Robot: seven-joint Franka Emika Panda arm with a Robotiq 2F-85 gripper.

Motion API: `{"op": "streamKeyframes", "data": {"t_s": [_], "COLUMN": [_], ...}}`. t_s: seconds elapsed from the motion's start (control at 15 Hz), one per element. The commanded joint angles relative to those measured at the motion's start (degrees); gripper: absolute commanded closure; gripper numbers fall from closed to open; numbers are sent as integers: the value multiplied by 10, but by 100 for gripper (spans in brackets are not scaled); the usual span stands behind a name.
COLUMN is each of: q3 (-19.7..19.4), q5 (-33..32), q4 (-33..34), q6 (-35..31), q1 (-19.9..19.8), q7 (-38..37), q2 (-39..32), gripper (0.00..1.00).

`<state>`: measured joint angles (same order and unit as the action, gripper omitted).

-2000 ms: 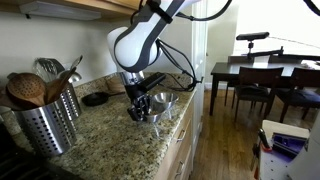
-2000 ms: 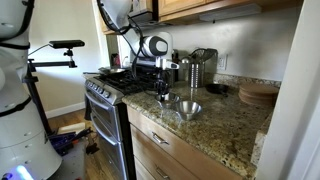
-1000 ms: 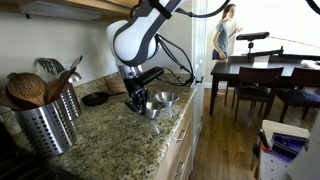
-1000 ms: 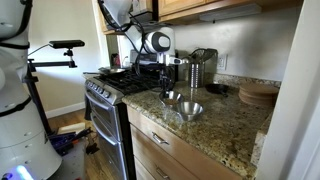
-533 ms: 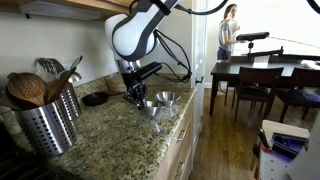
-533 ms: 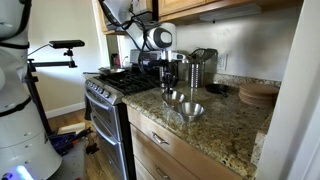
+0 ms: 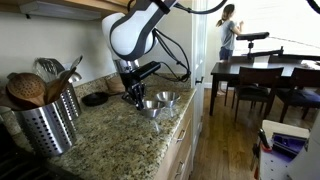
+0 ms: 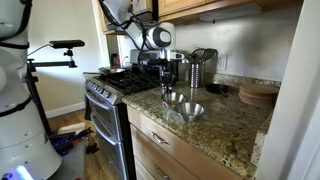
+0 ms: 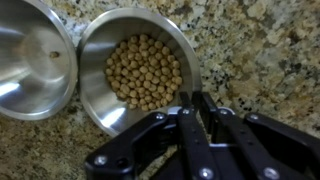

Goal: Pour the things in the bowl on the left into the bowl on the right

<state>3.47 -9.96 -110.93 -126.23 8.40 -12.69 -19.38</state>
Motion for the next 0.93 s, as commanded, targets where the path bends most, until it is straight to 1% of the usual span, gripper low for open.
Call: {"op": "streamKeyframes", "data": {"t_s": [0.0, 0.33, 0.4, 0.53, 0.87], "q3": [-1, -5, -5, -7, -11], "q5": [-6, -11, -11, -14, -29], "q4": [-4, -3, -3, -2, 1], "q6": [18, 28, 31, 35, 38], "q1": [14, 20, 20, 20, 23], "q7": [-14, -14, -14, -15, -20], "q2": [-7, -19, -20, -19, -19], "gripper": [91, 91, 59, 51, 19]}}
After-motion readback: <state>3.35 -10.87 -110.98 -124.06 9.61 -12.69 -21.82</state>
